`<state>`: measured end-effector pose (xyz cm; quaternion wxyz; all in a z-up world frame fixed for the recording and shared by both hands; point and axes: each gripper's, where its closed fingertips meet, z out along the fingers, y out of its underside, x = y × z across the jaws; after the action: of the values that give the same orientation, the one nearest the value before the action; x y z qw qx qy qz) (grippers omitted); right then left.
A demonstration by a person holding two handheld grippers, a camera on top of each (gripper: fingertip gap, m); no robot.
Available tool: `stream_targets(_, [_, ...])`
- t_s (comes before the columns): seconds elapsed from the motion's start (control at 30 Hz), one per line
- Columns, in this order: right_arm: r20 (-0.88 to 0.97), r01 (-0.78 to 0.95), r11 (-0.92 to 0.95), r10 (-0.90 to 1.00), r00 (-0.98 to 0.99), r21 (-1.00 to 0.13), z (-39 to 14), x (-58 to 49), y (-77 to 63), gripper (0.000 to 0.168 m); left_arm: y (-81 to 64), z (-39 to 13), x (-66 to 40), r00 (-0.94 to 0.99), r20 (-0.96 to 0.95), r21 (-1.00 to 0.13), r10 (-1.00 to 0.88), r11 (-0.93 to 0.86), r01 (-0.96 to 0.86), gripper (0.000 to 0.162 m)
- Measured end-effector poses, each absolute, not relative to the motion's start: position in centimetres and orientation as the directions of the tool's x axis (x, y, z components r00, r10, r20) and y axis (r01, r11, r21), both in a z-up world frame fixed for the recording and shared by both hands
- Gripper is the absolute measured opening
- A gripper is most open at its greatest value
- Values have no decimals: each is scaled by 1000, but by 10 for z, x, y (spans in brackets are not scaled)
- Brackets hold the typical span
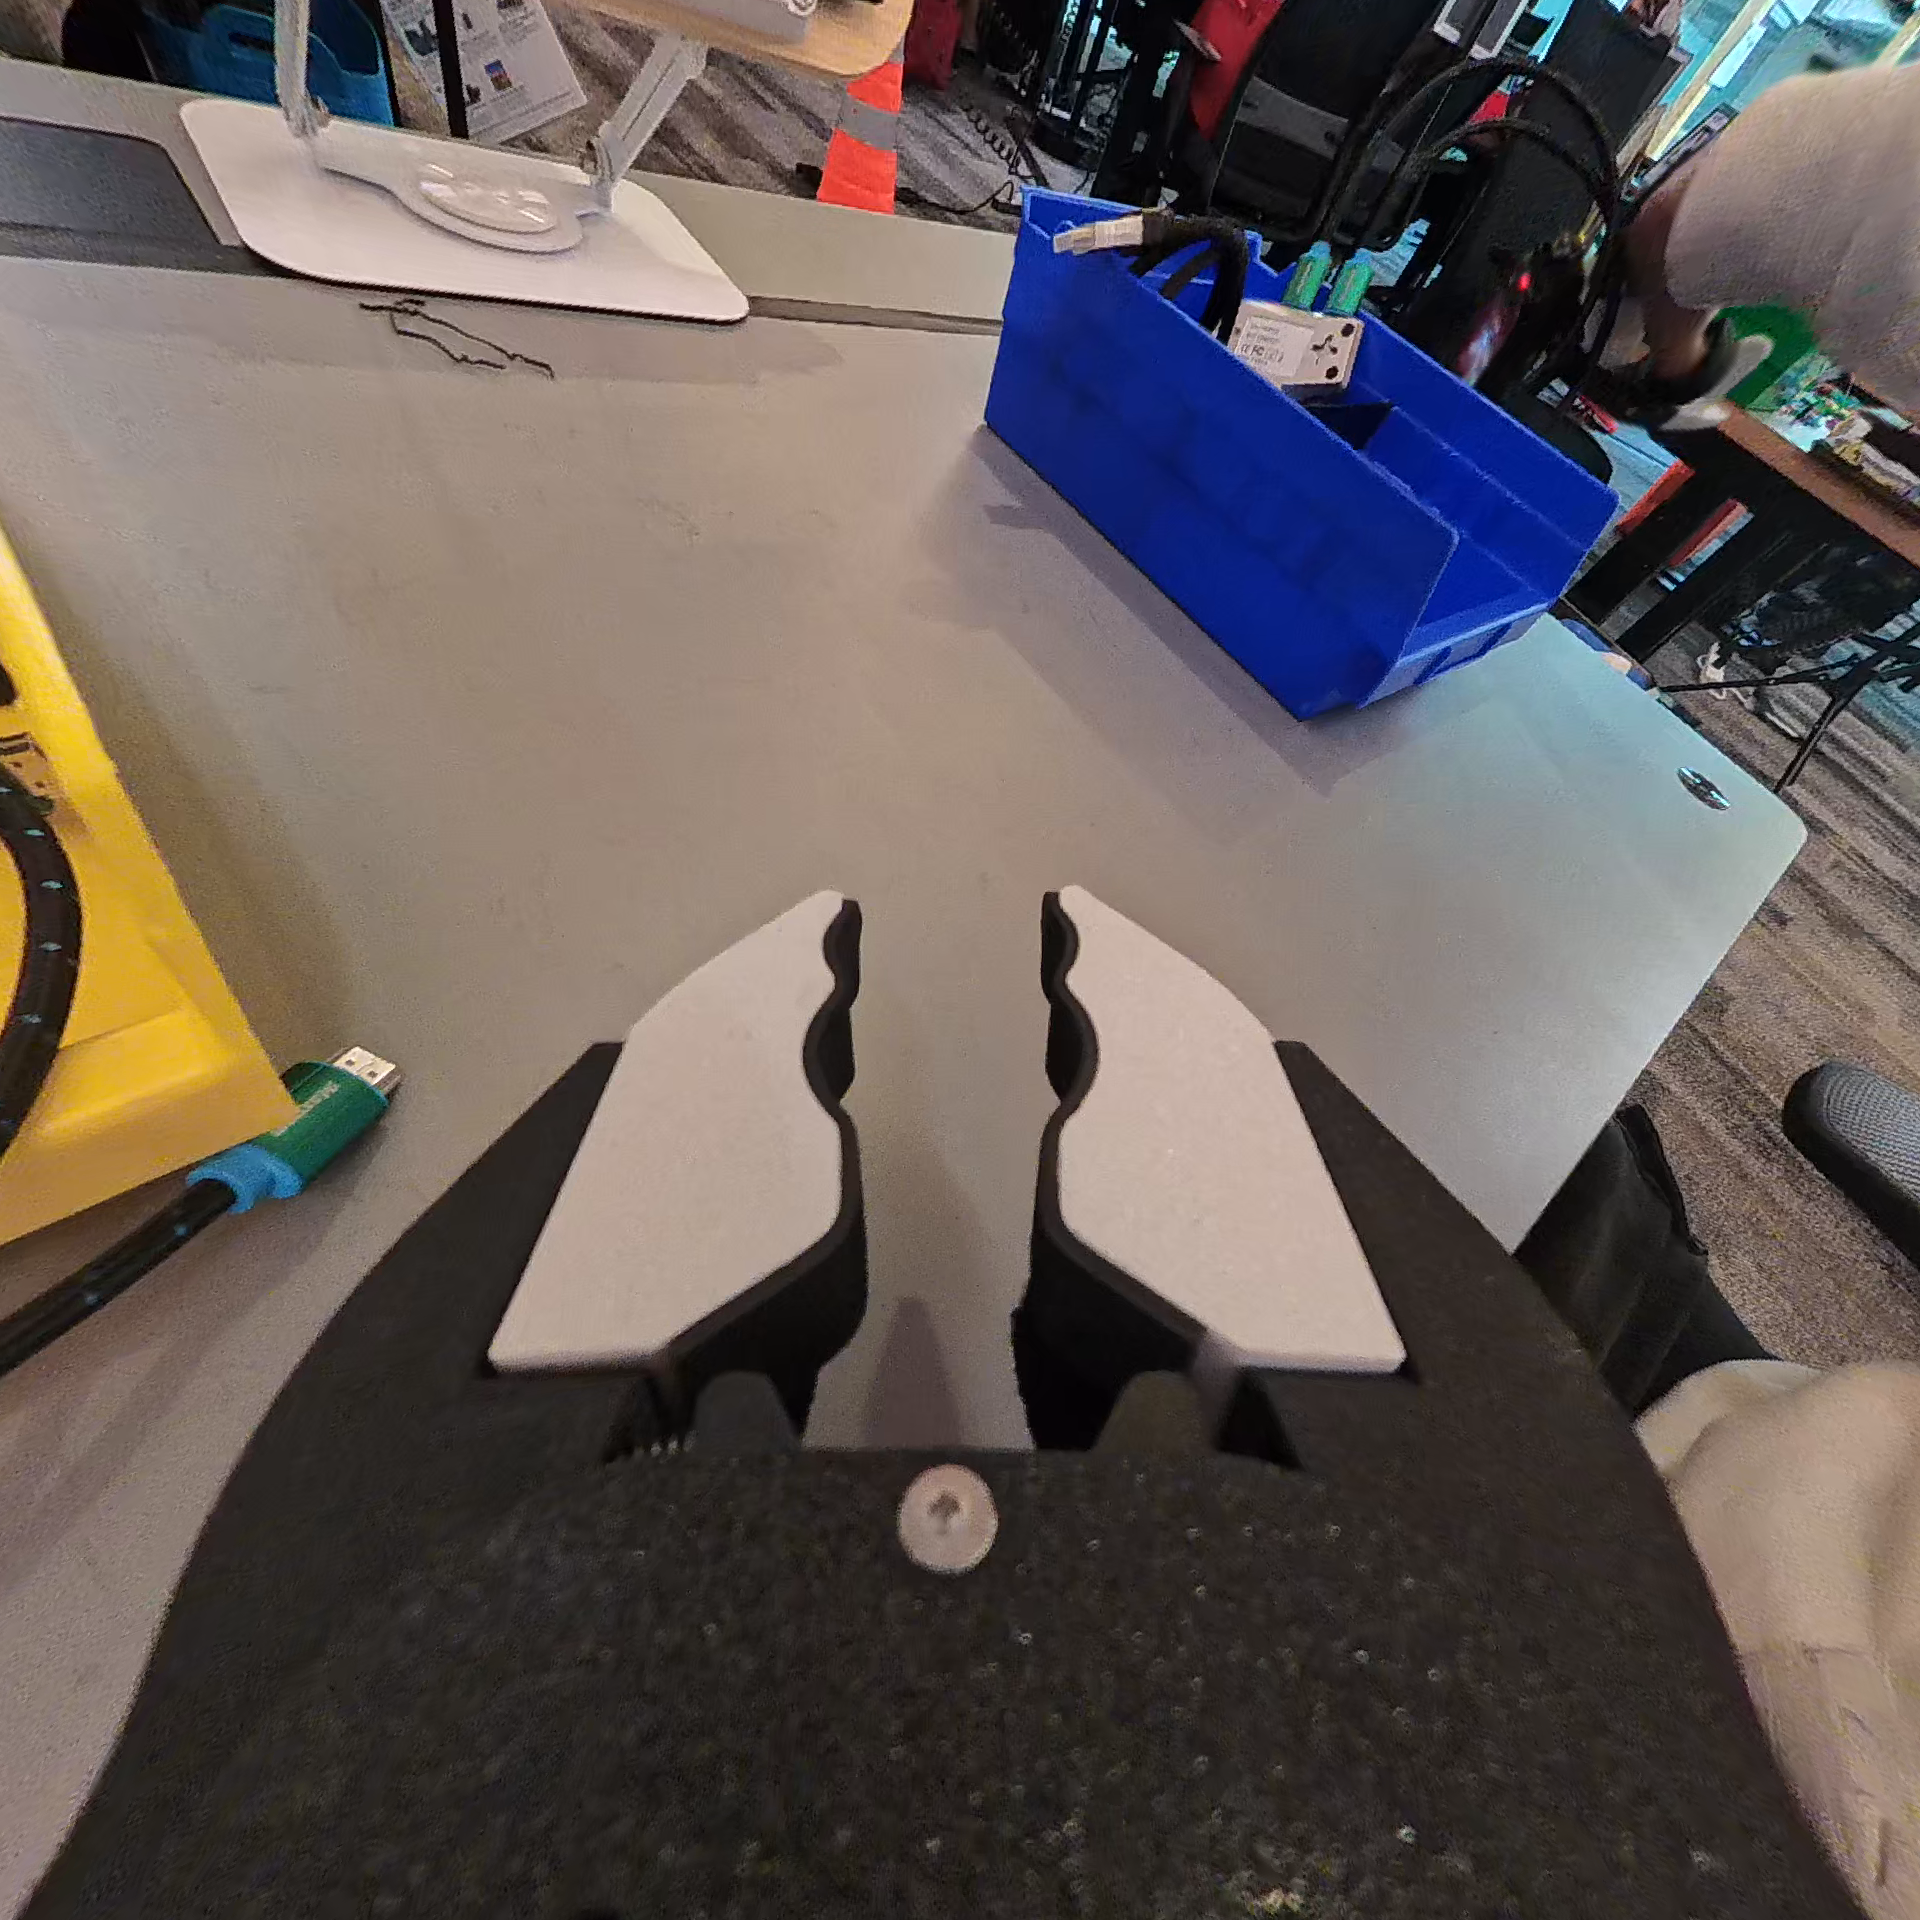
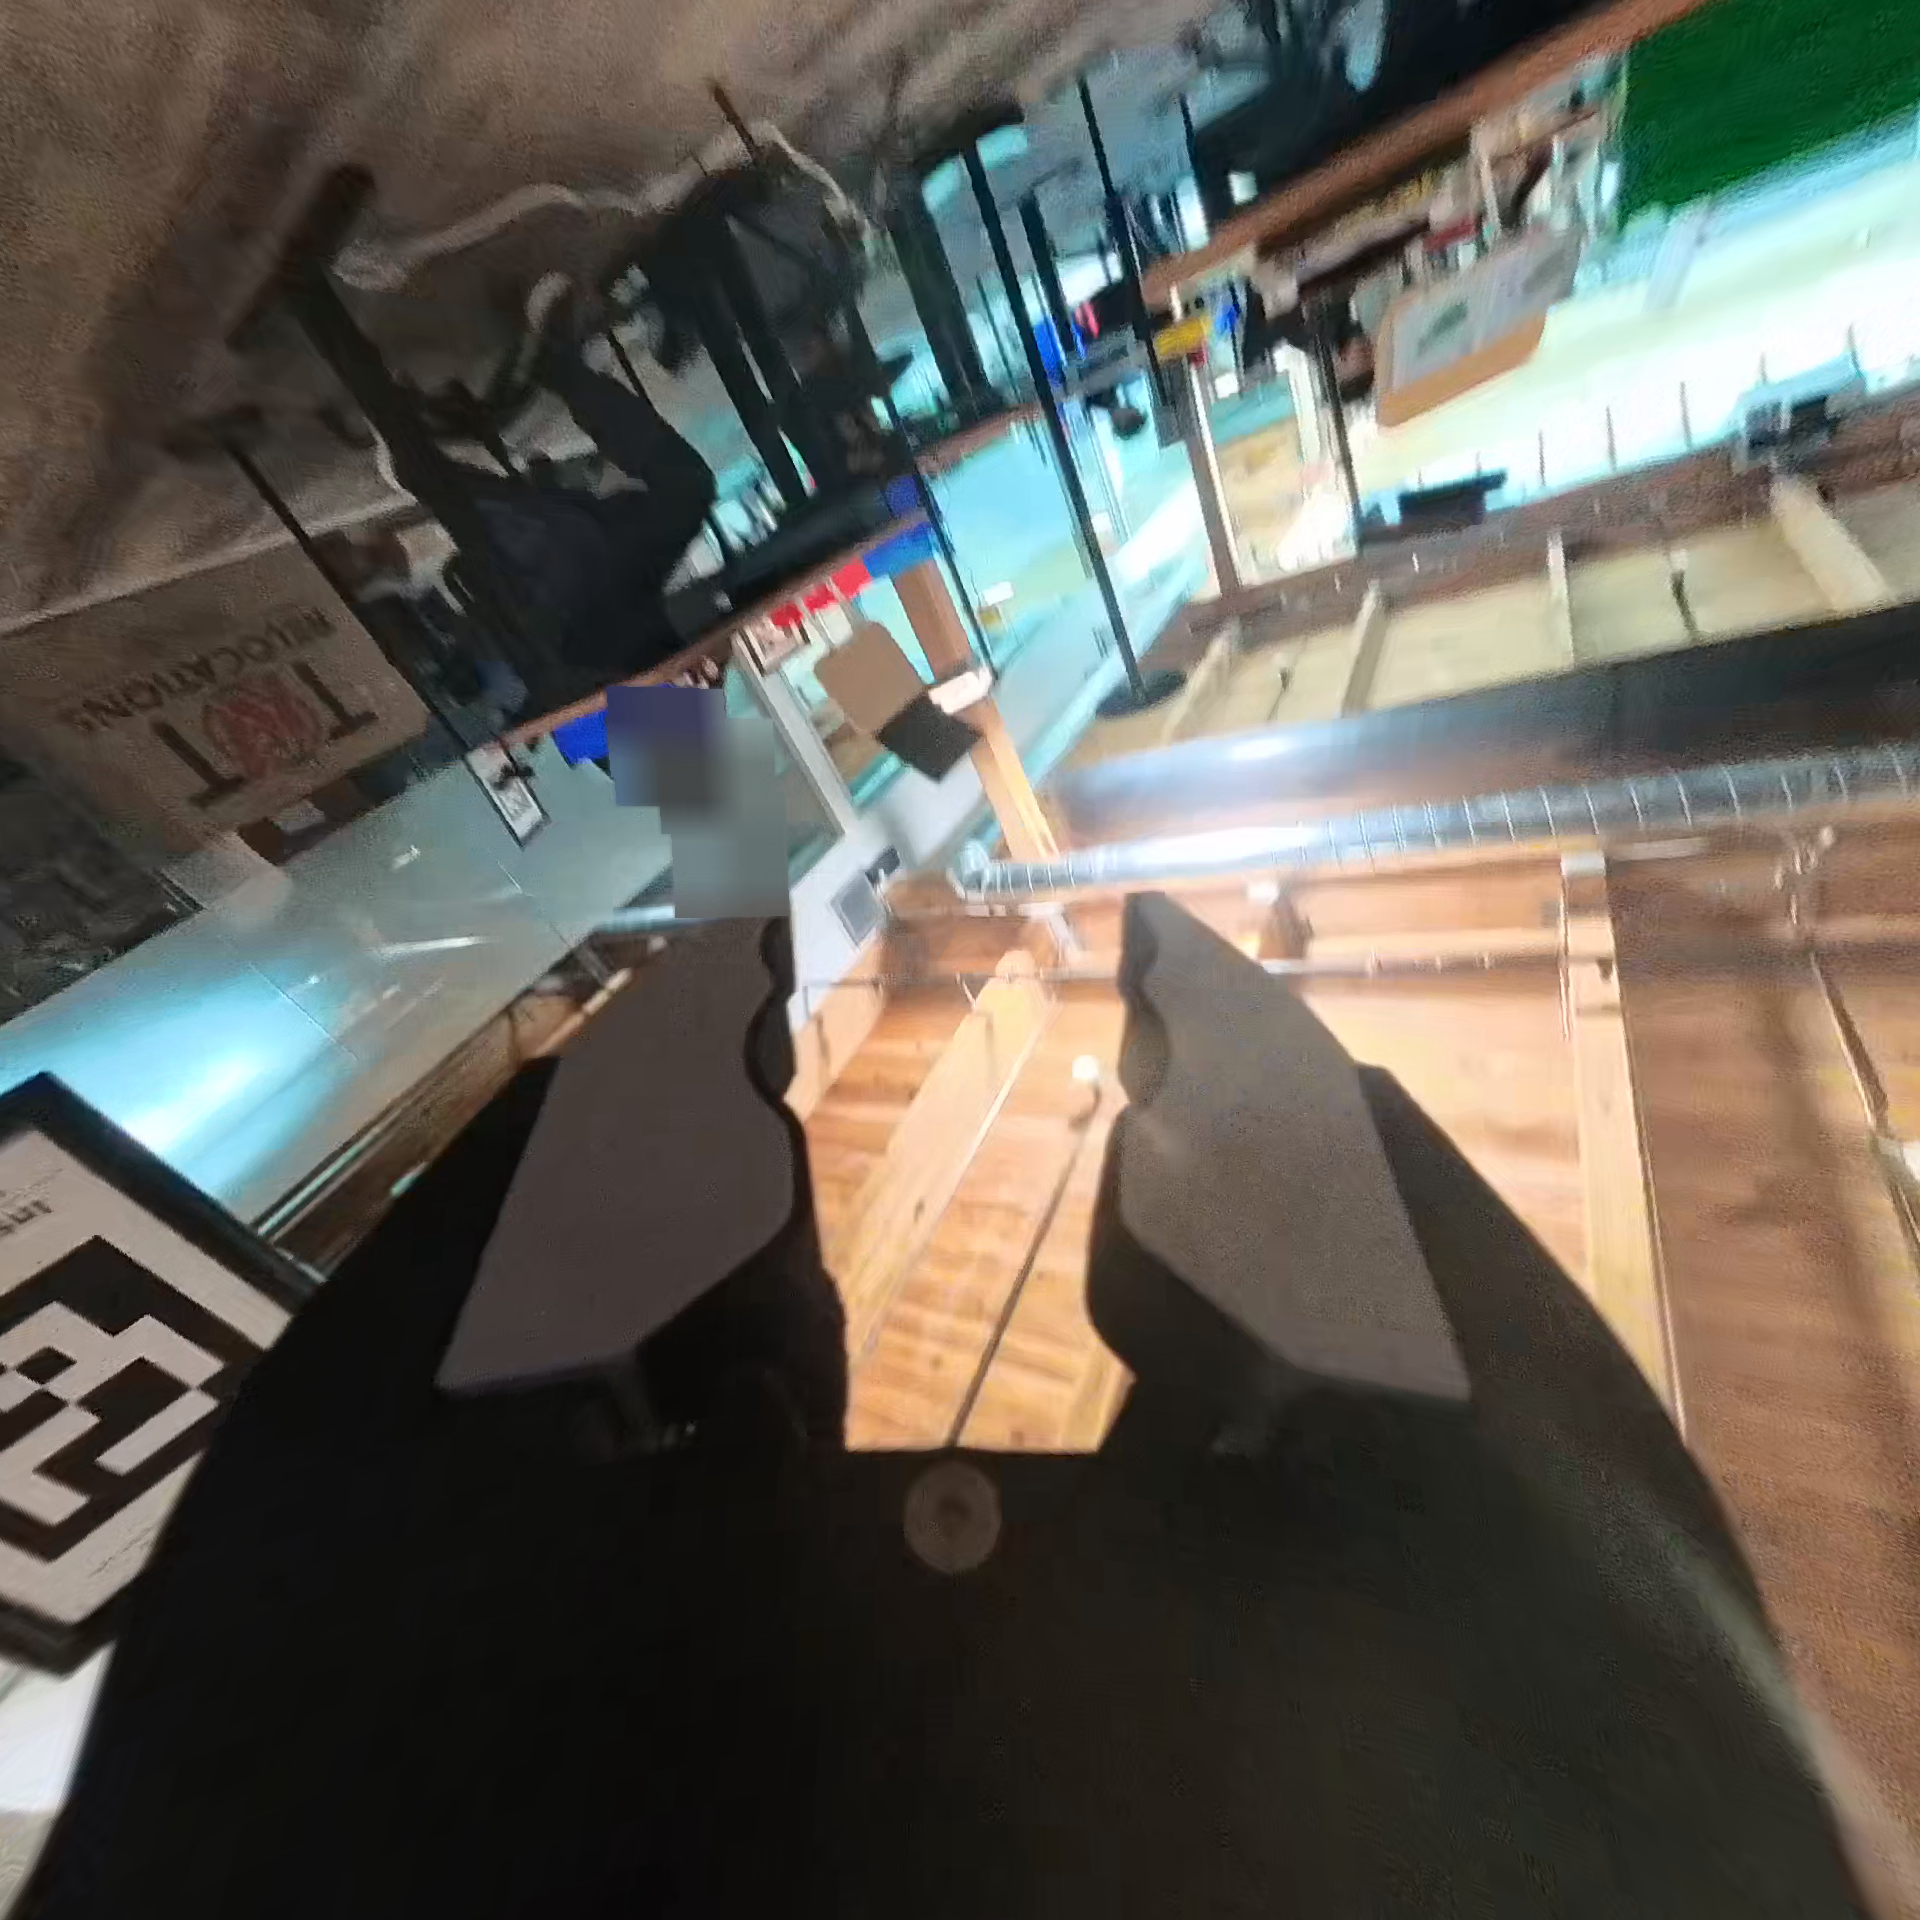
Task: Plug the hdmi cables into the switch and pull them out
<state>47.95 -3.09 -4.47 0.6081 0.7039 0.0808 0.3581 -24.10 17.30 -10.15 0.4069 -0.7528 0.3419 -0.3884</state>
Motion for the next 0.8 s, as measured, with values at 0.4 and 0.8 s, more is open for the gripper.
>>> stream_targets(0.4, [576,-283,-739,170,800,611,-136,503,1,80,173,-107,-237,451,349,-857,-821,-475,-202,34])
stream_targets(0.8, [538,-511,-860,-437,721,-15,-152,544,18,67,176,-105,-240,467,335,-866,-818,-463,-190,34])
